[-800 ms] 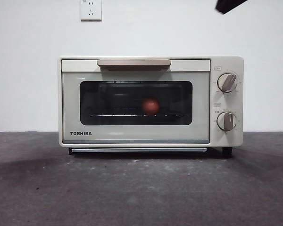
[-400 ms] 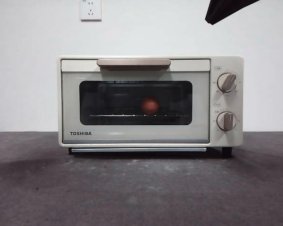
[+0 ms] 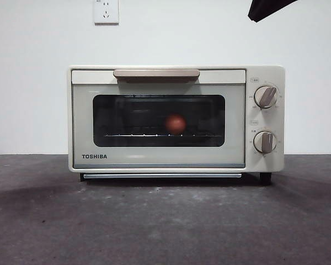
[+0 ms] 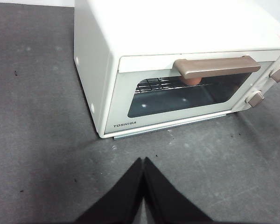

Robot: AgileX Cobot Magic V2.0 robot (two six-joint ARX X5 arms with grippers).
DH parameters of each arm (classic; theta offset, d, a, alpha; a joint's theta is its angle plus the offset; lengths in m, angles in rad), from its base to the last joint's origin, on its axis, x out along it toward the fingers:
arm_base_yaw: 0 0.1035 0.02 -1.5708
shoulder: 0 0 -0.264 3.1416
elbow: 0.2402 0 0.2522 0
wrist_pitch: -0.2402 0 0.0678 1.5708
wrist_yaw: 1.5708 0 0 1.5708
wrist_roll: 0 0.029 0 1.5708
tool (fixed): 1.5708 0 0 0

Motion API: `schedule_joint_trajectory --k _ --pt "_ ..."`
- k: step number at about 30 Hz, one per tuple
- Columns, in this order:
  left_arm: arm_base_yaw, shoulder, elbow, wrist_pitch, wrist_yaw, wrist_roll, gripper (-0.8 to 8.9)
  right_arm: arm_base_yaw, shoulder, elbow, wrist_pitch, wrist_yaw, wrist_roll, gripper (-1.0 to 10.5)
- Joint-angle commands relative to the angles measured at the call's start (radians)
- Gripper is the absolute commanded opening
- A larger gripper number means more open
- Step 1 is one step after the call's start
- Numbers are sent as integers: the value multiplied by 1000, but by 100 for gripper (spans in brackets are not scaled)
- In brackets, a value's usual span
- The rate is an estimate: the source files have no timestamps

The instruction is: Eggoven

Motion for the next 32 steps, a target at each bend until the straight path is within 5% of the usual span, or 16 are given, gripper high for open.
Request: schedule_joint_trajectory --k 1,9,16,32 --pt "2 -4 16 13 -6 84 8 9 8 7 8 5 -11 6" --pt "153 -208 -159 293 -11 246 8 9 8 7 8 5 -11 6" --pt "274 -399 -452 559 -113 245 8 9 8 7 8 5 -11 6" --pt "353 -632 -757 509 -113 247 8 9 8 7 8 5 -11 6"
